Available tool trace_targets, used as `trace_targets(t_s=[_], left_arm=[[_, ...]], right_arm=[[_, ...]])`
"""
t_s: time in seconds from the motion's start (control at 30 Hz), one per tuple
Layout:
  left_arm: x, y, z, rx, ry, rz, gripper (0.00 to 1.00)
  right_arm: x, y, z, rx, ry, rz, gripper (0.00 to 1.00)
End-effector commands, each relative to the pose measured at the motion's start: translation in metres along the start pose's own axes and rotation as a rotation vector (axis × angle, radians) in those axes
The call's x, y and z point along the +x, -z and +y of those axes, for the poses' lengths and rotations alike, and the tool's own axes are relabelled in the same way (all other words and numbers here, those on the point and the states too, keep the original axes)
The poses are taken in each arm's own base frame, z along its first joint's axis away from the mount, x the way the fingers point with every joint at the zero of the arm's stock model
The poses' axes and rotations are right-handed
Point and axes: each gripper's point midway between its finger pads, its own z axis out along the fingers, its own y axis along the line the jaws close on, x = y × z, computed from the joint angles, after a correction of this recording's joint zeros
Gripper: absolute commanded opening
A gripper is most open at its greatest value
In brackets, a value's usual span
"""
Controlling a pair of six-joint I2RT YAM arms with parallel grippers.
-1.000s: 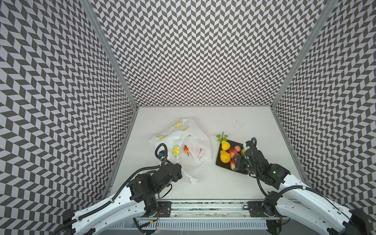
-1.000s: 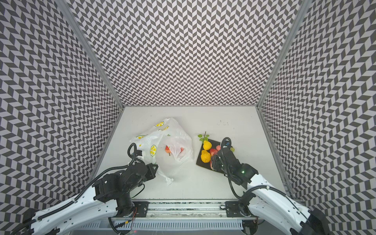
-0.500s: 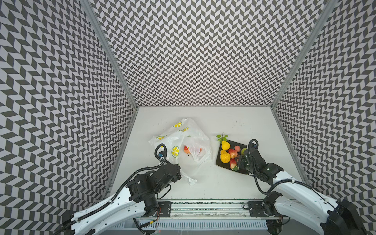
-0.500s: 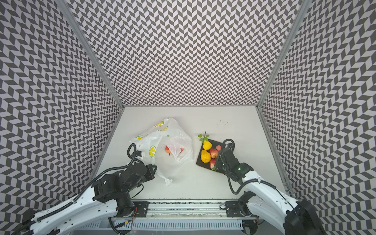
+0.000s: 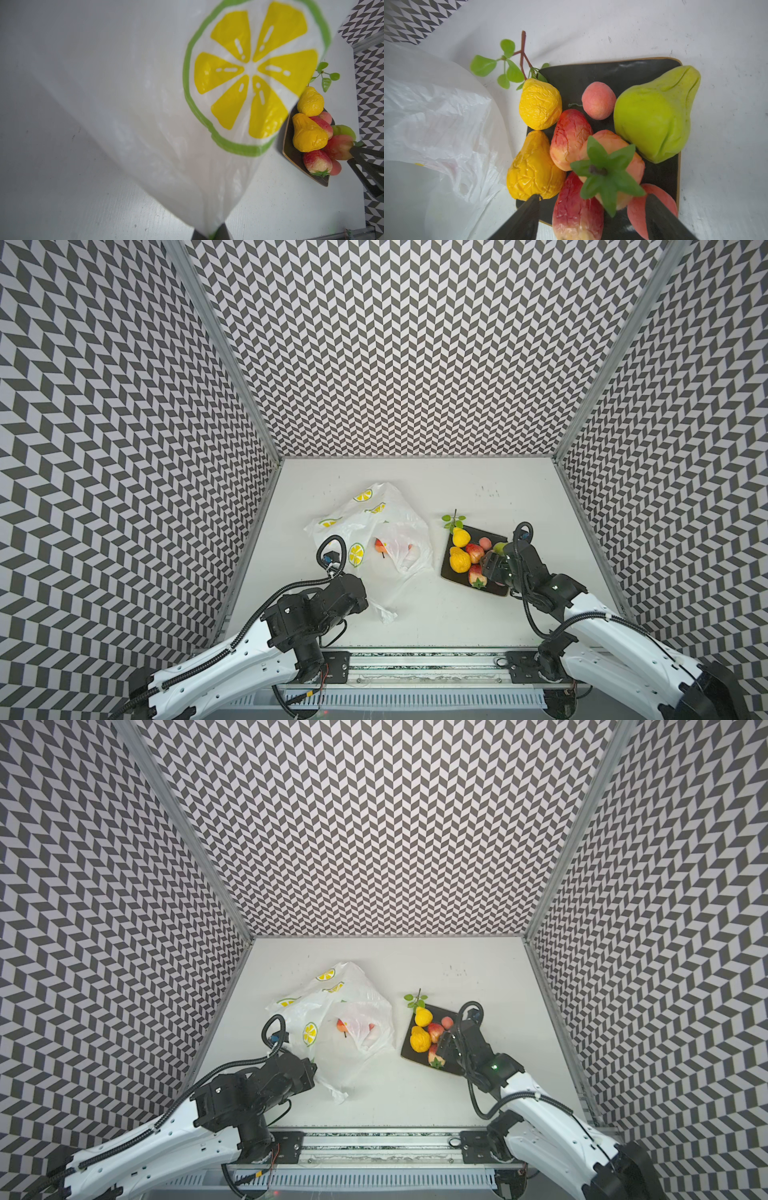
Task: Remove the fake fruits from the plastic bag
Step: 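Lift the red apple out of the bag and lower it onto the black tray, then open the right gripper and move it back into the bag opening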
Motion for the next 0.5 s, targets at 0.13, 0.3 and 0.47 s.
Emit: trace_targets(t_s=[0.13,0.3,0.47], left_arm=[[-0.013,0.01,0.0,-0.03,0.016,-0.032,0.0],[-0.014,0.011,0.0,-0.038,0.013,-0.035,0.0],[-0.011,0.006,0.0,-0.051,0.006,-0.02,0.0]], right_arm=[[-0.043,0.05,0.065,-0.279,0.134,-0.115,0.69],[-0.008,0.057,0.135,-0.5,0.324,-0.038,0.58],[0.051,0.056,0.207,-0.65,0.466,0.047,0.54]])
